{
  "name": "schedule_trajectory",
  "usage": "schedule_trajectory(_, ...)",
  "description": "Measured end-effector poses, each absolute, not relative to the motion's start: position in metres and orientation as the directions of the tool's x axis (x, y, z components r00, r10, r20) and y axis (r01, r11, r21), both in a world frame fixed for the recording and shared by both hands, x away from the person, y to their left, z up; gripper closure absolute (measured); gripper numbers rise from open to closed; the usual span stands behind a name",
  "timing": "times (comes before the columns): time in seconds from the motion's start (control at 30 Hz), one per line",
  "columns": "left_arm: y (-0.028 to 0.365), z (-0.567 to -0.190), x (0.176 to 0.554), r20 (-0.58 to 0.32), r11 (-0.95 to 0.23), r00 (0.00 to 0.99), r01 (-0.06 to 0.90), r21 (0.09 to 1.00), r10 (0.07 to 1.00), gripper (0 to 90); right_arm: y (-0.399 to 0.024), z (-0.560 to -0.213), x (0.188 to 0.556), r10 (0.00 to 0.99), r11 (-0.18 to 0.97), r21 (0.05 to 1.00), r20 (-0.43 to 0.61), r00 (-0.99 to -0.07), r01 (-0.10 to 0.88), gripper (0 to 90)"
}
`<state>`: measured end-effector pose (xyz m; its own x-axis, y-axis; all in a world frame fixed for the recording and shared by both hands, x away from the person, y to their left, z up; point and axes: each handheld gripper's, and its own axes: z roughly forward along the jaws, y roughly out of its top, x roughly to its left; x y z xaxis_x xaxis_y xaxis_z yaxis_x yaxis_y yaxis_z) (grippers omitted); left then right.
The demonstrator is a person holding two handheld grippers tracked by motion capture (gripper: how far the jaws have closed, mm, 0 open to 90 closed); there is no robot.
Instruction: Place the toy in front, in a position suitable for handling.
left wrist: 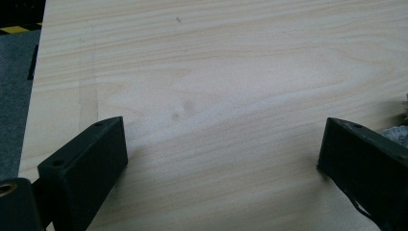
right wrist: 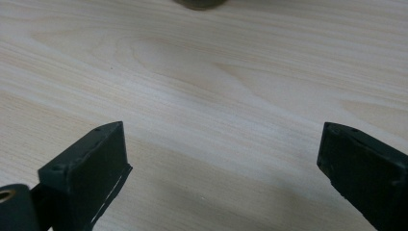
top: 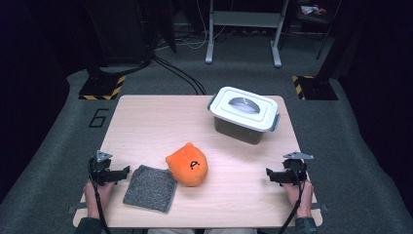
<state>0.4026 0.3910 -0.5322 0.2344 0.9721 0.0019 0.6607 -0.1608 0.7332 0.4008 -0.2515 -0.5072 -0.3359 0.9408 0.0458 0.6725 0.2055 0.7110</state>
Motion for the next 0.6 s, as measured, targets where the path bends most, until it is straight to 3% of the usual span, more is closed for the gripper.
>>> schedule_trajectory(0.6,0.391,-0.532,0.402,0.000,-0.159,0.234,0.663,0.732,0.972,2.9,-0.253,-0.478,0.410,0.939,0.194,0.735,0.054,-0.340,0.650,3.1)
